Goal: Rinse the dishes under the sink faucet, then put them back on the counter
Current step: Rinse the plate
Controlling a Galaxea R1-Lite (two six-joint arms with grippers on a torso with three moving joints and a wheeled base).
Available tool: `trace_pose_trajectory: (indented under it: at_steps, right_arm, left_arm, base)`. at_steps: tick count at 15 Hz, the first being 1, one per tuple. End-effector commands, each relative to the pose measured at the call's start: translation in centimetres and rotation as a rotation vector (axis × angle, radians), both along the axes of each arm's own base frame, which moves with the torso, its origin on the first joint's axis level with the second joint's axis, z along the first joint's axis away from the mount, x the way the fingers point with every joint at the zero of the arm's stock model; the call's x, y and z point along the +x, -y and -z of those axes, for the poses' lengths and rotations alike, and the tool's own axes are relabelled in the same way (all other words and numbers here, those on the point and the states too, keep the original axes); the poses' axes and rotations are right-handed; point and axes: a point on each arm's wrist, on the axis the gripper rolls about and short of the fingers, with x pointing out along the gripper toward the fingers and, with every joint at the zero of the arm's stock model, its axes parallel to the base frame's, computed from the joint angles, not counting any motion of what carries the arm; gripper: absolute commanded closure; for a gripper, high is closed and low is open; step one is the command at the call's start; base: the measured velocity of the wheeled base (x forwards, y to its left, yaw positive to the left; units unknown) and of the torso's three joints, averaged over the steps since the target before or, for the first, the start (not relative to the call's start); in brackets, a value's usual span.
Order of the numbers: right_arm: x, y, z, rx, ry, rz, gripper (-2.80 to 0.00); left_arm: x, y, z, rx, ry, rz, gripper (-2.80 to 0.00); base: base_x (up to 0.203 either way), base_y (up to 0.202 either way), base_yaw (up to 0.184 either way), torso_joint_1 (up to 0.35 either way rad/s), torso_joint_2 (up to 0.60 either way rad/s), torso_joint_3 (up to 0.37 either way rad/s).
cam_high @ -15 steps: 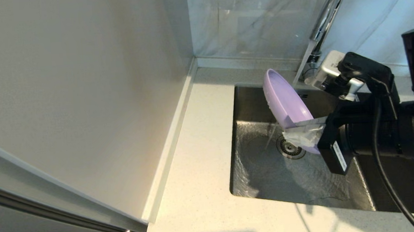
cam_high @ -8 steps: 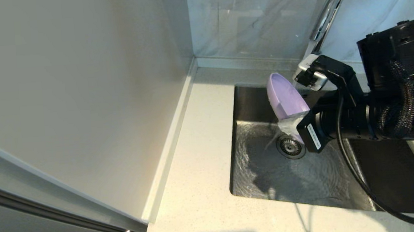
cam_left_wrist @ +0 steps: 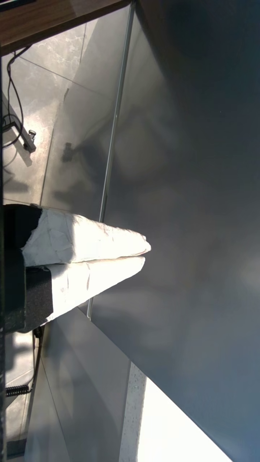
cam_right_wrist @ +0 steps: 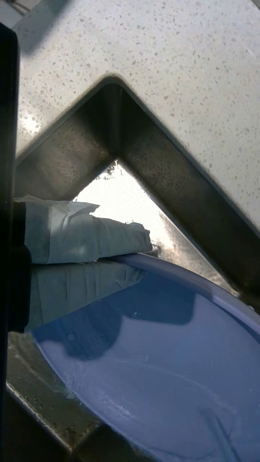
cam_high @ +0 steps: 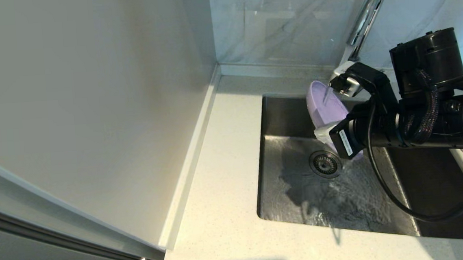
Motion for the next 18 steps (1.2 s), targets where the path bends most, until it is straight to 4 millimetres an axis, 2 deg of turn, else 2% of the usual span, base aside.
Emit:
trace_pose_trajectory:
  at_steps: [1, 6, 9, 12, 18]
  right_arm:
    - [0.2, 1.0, 0.1, 0.027, -0.019, 0.052, 0.0]
    - [0.5, 5.0, 1.5, 0.098, -0.119, 0.231, 0.0]
    - [0.0, 5.7, 1.1, 0.241, -0.169, 0.308, 0.0]
    - [-0.7, 6.6, -0.1, 0.36, -0.2, 0.29, 0.0]
    - [-2.2, 7.1, -4.5, 0.67, -0.356, 0.241, 0.0]
  left_arm:
    - [0.0, 0.0, 0.0, 0.0, 0.0, 0.0, 0.0]
    - [0.0, 0.0, 0.0, 0.0, 0.0, -0.001, 0.0]
    - [0.0, 0.0, 0.0, 0.0, 0.0, -0.001, 0.0]
    - [0.0, 0.0, 0.0, 0.0, 0.0, -0.001, 0.0]
    - [0.0, 0.0, 0.0, 0.0, 0.0, 0.0, 0.0]
  base:
    - [0.0, 0.0, 0.0, 0.0, 0.0, 0.0]
    - [0.0, 0.0, 0.0, 0.0, 0.0, 0.0]
    - [0.0, 0.0, 0.0, 0.0, 0.0, 0.0]
    - [0.0, 0.0, 0.0, 0.0, 0.0, 0.0]
    - [0.0, 0.0, 0.0, 0.0, 0.0, 0.0]
